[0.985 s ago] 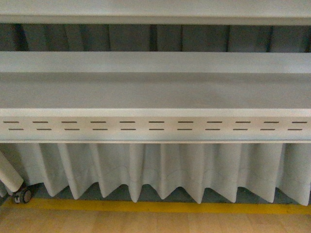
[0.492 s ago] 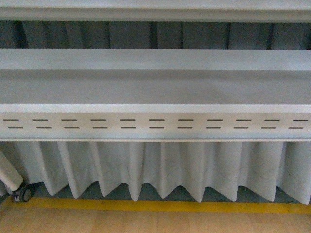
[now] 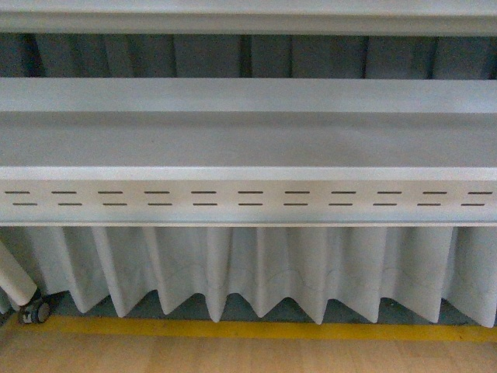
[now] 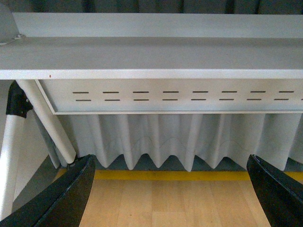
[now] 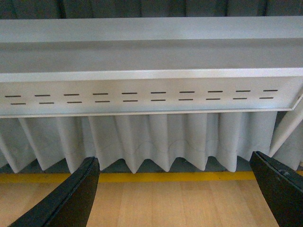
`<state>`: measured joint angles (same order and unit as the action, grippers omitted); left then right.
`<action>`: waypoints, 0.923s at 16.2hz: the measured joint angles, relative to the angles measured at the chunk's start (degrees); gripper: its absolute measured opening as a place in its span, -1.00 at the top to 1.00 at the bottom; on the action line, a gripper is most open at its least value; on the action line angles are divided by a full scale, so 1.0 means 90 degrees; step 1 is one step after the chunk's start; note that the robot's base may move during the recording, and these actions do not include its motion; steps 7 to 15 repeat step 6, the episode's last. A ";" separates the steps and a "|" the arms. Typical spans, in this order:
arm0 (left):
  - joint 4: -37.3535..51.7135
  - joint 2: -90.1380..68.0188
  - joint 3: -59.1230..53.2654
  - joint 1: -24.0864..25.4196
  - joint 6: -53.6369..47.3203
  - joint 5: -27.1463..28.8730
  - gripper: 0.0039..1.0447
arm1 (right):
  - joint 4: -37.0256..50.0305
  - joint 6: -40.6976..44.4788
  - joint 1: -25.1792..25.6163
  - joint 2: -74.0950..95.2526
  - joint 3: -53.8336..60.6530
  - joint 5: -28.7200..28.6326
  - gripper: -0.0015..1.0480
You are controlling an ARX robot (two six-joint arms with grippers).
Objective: Wind up and store yellow beetle toy
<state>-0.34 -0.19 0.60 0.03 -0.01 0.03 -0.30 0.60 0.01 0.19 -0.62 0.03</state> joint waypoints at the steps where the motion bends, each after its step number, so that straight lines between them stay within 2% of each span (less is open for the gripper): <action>1: 0.0000 0.0000 0.0000 0.0000 0.0000 0.0000 -0.88 | 0.0000 0.0000 0.0000 0.0000 0.0000 0.0000 -0.87; 15: 0.0000 0.0000 0.0000 0.0000 0.0000 0.0000 -0.88 | 0.0000 0.0000 0.0000 0.0000 0.0000 0.0000 -0.87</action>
